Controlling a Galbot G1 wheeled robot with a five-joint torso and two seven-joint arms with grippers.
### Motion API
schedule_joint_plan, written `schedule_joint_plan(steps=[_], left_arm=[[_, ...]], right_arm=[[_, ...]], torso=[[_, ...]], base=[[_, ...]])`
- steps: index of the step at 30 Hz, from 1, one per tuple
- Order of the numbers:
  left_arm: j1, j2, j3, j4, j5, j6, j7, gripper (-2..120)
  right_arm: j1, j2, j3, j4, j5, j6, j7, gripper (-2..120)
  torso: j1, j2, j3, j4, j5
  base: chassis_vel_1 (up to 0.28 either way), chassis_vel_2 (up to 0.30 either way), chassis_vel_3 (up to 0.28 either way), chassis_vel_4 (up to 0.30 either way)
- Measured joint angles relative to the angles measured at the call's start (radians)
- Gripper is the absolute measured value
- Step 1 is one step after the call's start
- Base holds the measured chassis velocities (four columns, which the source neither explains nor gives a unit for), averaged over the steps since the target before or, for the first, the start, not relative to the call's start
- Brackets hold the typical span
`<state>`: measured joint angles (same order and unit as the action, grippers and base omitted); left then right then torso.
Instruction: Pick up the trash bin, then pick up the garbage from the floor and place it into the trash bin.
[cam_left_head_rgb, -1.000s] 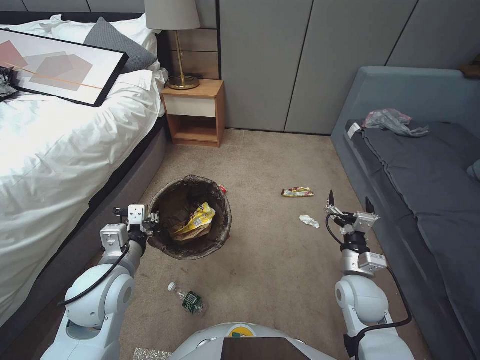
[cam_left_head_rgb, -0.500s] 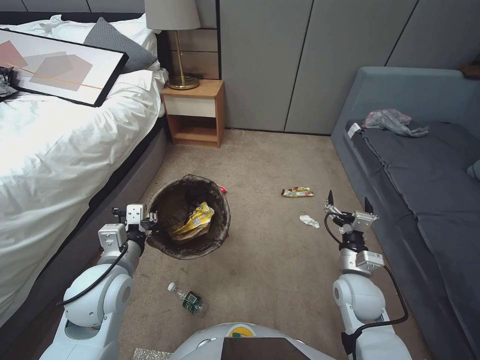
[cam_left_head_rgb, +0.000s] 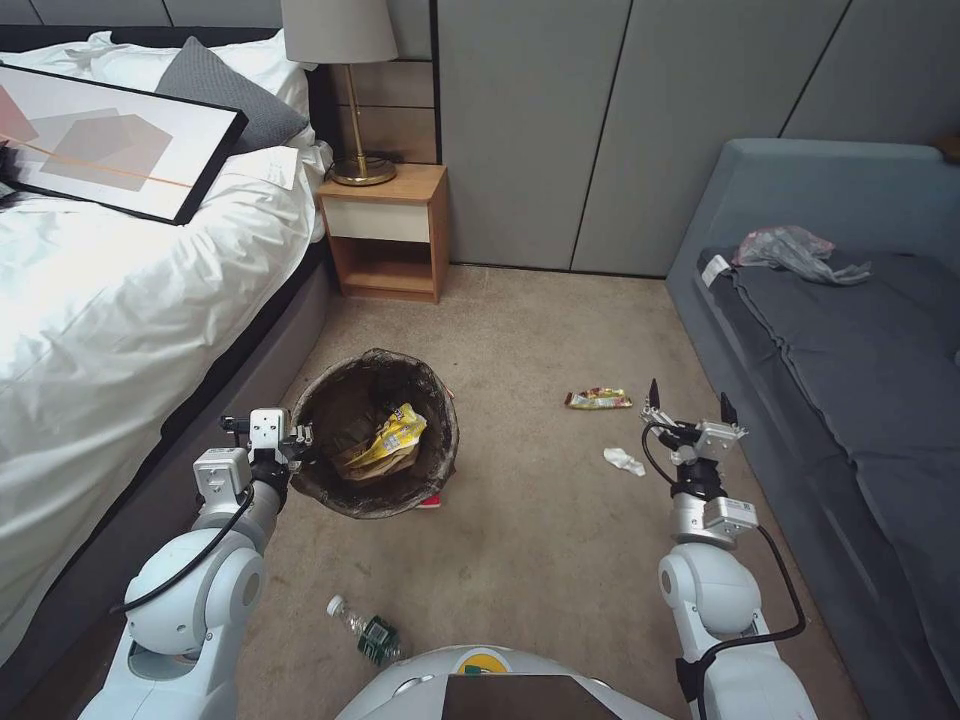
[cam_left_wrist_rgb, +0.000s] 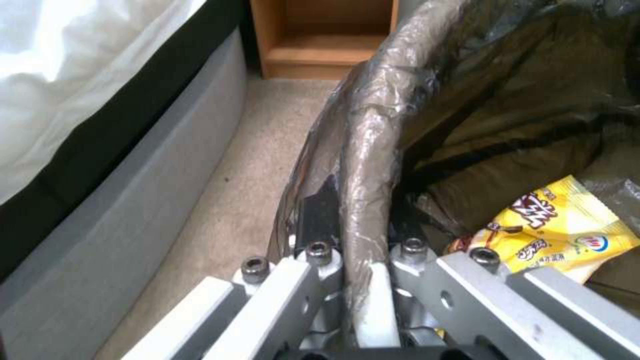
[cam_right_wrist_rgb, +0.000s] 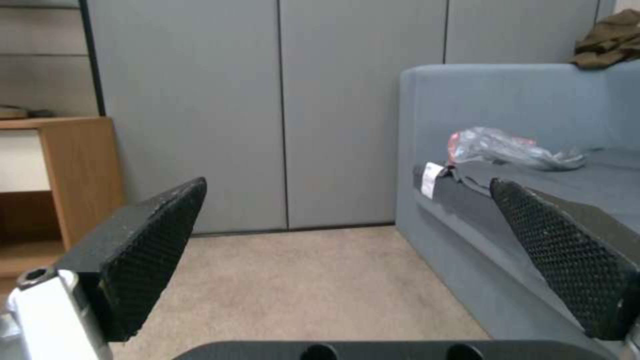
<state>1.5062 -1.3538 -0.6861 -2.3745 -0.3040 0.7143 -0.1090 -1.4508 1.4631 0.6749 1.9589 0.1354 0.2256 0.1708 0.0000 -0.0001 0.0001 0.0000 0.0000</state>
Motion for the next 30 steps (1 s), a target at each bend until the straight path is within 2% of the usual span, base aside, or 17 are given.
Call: schedule_joint_plan(steps=[27, 30], left_arm=[[-0.006, -0.004, -0.001, 0.007, 0.0, 0.0, -0.002, 0], [-0.004, -0.005, -0.001, 0.007, 0.0, -0.001, -0.002, 0]], right_arm=[[0.009, -0.003, -0.004, -0.015, -0.005, -0.002, 0.003, 100], [0.002, -0.011, -0.003, -0.005, -0.029, -0.042, -0.004, 100]], torso=[[0.0, 0.0, 0.0, 0.0001, 0.0], [0.0, 0.0, 0.0, -0.0003, 0.0]], base=[[-0.142, 0.135, 0.139, -0.142], [-0.114, 0.103, 0.124, -0.124]])
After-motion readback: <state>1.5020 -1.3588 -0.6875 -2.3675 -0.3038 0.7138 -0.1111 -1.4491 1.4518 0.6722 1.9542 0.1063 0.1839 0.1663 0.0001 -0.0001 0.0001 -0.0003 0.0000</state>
